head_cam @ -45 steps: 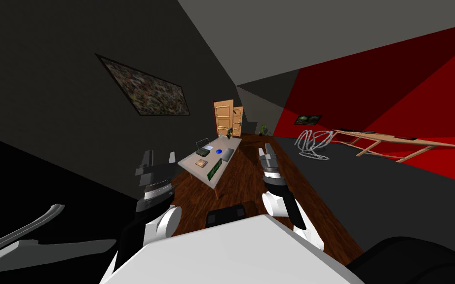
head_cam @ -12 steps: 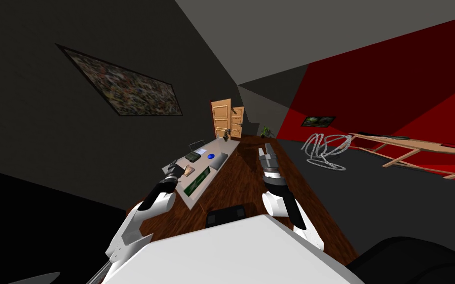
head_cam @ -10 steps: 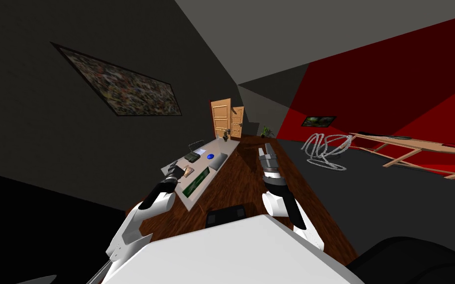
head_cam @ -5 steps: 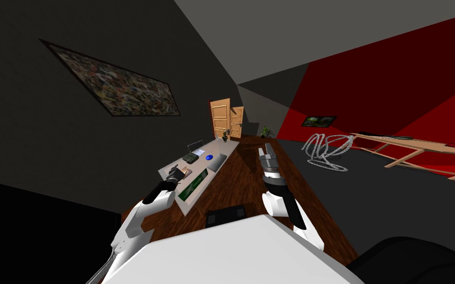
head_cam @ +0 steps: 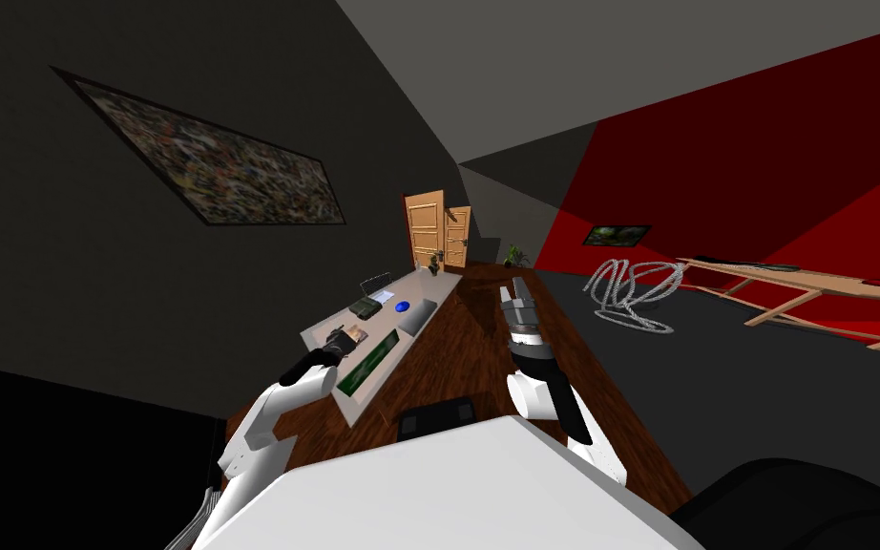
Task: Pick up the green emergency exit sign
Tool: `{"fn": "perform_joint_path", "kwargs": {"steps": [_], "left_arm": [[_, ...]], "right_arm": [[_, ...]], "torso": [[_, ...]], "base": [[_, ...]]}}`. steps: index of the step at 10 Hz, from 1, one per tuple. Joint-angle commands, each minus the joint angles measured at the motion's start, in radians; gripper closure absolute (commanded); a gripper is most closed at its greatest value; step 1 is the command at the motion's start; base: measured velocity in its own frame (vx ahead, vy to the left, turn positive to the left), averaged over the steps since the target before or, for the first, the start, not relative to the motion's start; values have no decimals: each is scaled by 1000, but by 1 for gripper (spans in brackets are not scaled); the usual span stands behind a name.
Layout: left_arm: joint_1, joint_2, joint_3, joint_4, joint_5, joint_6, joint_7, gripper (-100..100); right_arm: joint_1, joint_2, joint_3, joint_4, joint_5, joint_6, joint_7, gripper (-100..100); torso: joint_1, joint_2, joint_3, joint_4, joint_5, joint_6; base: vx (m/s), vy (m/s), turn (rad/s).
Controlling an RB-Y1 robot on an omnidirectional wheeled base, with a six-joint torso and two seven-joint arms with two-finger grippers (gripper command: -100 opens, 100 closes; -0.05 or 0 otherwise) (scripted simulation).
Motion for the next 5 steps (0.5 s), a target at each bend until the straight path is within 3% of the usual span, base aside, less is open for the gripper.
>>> {"fn": "perform_joint_path", "kwargs": {"steps": [1, 2, 5], "left_arm": [[-3, 0, 3, 15, 4, 50, 7, -100], [-20, 13, 14, 53, 22, 78, 20, -100], [-36, 29, 24, 92, 41, 174, 30, -100]], "right_arm": [[0, 0, 0, 0, 0, 0, 0, 0], [0, 0, 0, 0, 0, 0, 0, 0], [0, 0, 0, 0, 0, 0, 0, 0]], "torso": [[0, 0, 0, 0, 0, 0], [0, 0, 0, 0, 0, 0], [1, 0, 0, 0, 0, 0]], "base": [[65, -51, -6], [62, -57, -11], [55, -36, -11]]}}
